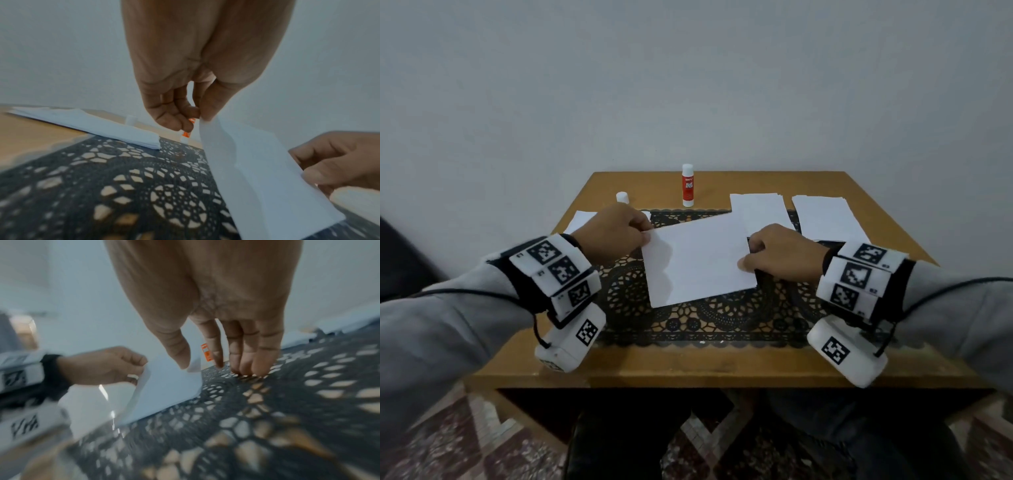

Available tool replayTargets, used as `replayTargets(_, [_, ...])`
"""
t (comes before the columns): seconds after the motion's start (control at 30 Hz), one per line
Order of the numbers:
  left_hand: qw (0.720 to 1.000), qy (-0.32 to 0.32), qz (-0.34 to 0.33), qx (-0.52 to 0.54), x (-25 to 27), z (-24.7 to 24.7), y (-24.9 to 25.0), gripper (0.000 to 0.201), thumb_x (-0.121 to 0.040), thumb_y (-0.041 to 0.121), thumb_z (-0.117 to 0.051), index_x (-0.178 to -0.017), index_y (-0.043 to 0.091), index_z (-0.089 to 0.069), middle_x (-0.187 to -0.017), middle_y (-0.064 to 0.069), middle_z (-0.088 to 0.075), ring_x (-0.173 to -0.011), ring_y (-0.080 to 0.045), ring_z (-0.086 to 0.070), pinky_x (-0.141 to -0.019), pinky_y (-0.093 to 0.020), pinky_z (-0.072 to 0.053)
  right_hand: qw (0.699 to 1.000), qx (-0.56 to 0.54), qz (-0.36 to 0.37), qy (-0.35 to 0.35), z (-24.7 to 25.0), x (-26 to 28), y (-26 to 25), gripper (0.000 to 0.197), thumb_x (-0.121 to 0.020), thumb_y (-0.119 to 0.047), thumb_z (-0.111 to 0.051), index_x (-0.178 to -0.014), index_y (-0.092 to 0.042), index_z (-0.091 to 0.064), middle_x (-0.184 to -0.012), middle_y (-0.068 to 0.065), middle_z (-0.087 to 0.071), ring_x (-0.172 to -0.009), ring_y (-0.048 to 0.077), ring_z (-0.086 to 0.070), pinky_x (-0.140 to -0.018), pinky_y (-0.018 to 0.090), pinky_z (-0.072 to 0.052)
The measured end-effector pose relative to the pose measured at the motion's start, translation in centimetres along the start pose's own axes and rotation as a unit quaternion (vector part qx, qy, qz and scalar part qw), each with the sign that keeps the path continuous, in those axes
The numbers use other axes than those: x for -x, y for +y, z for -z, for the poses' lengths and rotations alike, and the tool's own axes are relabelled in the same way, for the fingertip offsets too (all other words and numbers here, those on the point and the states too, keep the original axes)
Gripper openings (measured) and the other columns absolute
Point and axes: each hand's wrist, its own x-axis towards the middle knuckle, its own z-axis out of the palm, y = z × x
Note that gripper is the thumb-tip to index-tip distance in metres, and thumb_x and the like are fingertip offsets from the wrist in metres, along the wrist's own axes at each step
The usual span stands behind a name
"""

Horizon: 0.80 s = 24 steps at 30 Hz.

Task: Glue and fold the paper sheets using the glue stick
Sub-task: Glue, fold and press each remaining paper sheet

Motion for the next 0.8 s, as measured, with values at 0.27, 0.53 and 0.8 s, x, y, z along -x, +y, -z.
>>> replayTargets(0.27, [0.976, 0.08, 0.071, 0.191, 0.7, 1.9, -2.7, 0.022, -0.098, 0.017, -0.05, -0.087, 0.001, -0.06, -0.084, -0.013, -0.062, -0.072, -0.023, -0.059, -0.071, -0.036, -0.052, 0.953, -0.294, -0.04, -0.054, -0.9, -1.9, -2.8, 0.007, -0.093, -0.004, -0.058, -0.096, 0.003, -0.058, -0.081, 0.016, -0.059, -0.063, 0.022, -0.065, -0.052, 0.028, -0.054])
replayTargets(0.53, [0.966, 0.085, 0.123, 0.209, 0.2, 4.6, -6.6, 0.01, -0.087, 0.0, -0.062, -0.078, 0.005, -0.06, -0.074, -0.011, -0.062, -0.058, -0.018, -0.062, -0.057, -0.025, -0.052, 0.942, -0.327, -0.052, -0.047, -1.5, -6.0, -7.0, 0.016, -0.093, -0.007, -0.059, -0.107, -0.002, -0.053, -0.074, 0.009, -0.059, -0.056, 0.016, -0.06, -0.053, 0.026, -0.05])
replayTargets(0.8, [0.962, 0.144, 0.185, 0.142, -2.4, 6.4, -10.6, 0.003, -0.086, 0.008, -0.068, -0.088, 0.007, -0.067, -0.078, -0.008, -0.067, -0.055, -0.012, -0.064, -0.074, -0.031, -0.057, 0.962, -0.225, -0.104, -0.115, -3.2, -11.1, -11.7, 0.034, -0.103, -0.023, -0.044, -0.077, -0.004, -0.054, -0.051, -0.001, -0.065, -0.038, 0.006, -0.058, -0.037, 0.016, -0.043])
